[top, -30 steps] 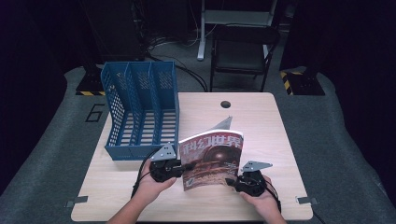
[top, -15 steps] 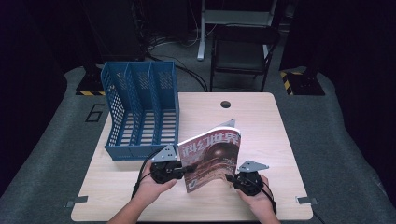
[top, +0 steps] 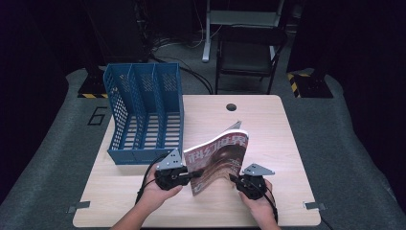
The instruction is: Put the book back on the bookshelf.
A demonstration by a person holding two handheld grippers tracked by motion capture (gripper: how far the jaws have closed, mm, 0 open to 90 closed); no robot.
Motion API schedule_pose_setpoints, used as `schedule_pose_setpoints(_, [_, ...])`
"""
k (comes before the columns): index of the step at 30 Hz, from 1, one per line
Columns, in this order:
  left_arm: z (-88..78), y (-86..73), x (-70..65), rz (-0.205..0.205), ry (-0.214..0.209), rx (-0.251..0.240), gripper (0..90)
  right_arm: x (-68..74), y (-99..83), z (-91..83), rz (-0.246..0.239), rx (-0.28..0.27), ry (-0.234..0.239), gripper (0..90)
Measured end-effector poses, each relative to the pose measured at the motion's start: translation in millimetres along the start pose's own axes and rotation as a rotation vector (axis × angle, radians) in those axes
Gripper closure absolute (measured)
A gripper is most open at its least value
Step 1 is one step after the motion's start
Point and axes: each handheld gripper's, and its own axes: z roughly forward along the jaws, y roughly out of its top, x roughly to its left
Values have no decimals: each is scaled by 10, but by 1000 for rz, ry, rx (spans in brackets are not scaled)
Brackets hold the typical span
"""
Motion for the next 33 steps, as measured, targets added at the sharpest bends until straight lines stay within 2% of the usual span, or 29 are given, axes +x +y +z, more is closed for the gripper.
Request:
schedule_pose_setpoints(7, [18,-13,-1,14,16,9,831,-12,-10,26,-17,1,-5,845])
schedule_pose_setpoints(11, [31,-12,-2,13,0,30,830,-28,-21,41,-13,13,-9,832])
schedule_pose_setpoints(12, [30,-11,1,14,0,33,829,-27,-21,42,0,18,-11,824])
schedule_pose_setpoints(15, [28,-19,11,2,1,29,827,-50,-22,48,-6,20,-8,776])
schedule_pose_setpoints(16, [25,-18,15,1,1,31,827,-40,-23,45,21,18,-9,752])
schedule_pose_setpoints(17, [27,-20,15,-3,5,27,827,-54,-22,48,14,13,-8,727])
schedule_pose_setpoints(19, [29,-19,12,-1,0,28,827,-72,-17,36,31,16,-7,672])
schedule_pose_setpoints(21, [28,-16,9,7,-4,33,825,-78,-18,36,39,12,-4,664])
schedule_pose_setpoints(27, [28,-13,0,2,-17,36,818,-99,-12,34,9,6,-10,595])
schedule_pose_setpoints(33, [39,-13,-24,4,-21,30,803,-148,1,-24,47,-2,-3,558])
